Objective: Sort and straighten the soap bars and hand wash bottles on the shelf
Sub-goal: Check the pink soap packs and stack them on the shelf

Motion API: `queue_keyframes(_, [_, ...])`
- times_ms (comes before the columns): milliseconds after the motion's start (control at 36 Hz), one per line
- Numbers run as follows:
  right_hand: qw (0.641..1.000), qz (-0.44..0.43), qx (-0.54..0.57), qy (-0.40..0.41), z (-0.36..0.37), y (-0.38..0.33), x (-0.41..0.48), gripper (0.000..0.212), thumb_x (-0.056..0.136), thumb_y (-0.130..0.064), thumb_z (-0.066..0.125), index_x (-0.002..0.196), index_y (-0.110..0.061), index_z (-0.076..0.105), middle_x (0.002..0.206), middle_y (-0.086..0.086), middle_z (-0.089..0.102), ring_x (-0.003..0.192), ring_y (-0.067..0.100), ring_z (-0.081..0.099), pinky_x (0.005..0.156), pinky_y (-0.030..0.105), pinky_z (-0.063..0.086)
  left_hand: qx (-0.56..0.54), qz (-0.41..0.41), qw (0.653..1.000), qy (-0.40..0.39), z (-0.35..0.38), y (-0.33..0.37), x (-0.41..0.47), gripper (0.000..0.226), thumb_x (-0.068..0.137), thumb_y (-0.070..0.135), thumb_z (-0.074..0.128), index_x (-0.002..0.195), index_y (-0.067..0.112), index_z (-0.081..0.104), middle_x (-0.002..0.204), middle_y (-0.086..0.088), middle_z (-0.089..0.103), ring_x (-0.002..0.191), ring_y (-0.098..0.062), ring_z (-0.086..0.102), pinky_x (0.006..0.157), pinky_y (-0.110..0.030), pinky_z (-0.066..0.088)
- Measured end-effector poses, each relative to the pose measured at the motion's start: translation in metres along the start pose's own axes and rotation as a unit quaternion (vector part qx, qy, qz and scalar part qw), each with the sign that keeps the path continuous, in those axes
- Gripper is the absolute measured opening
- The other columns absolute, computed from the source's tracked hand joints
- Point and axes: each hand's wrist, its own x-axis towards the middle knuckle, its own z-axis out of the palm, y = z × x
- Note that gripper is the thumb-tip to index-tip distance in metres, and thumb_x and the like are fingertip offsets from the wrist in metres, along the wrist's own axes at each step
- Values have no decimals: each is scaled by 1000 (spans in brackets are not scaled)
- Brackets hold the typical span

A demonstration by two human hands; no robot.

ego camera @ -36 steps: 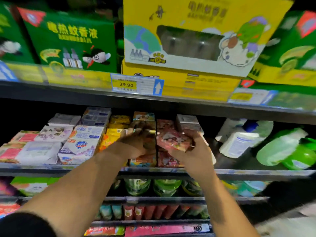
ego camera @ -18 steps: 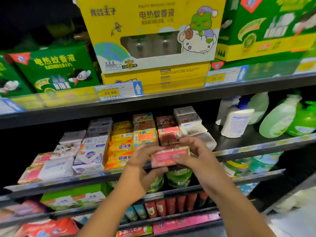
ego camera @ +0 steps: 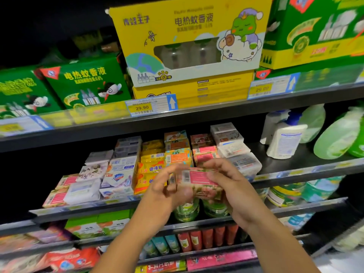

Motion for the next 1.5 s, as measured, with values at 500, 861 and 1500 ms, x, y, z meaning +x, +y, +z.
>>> queue_keyframes(500, [999, 25, 2, -28, 3, 1, -4, 30, 89, -15, 70, 119, -19, 65, 106, 1, 76, 93, 19, 74, 74, 31, 59, 62, 38, 995, 72, -1, -9, 1, 47, 83, 32, 66, 128, 39, 55, 126, 9, 61, 98, 4, 63, 76, -19, 52])
queue_keyframes(861, [990, 25, 0, -138, -15, 7, -8, 50, 78, -12, 83, 123, -23, 65, 112, 10, 72, 89, 26, 70, 72, 31, 57, 48, 63, 996, 51, -6, -15, 0, 33, 82, 23, 75, 114, 20, 66, 110, 2, 69, 99, 0, 66, 78, -13, 51])
queue_keyframes(1500, [987, 32, 7, -159, -4, 14, -6, 41, 77, -17, 85, 115, -24, 71, 114, 9, 74, 96, 25, 71, 78, 29, 59, 9, 80, 995, 57, -17, -20, -6, 57, 70, 54, 80, 108, 14, 65, 102, 11, 71, 99, -5, 67, 78, -18, 54])
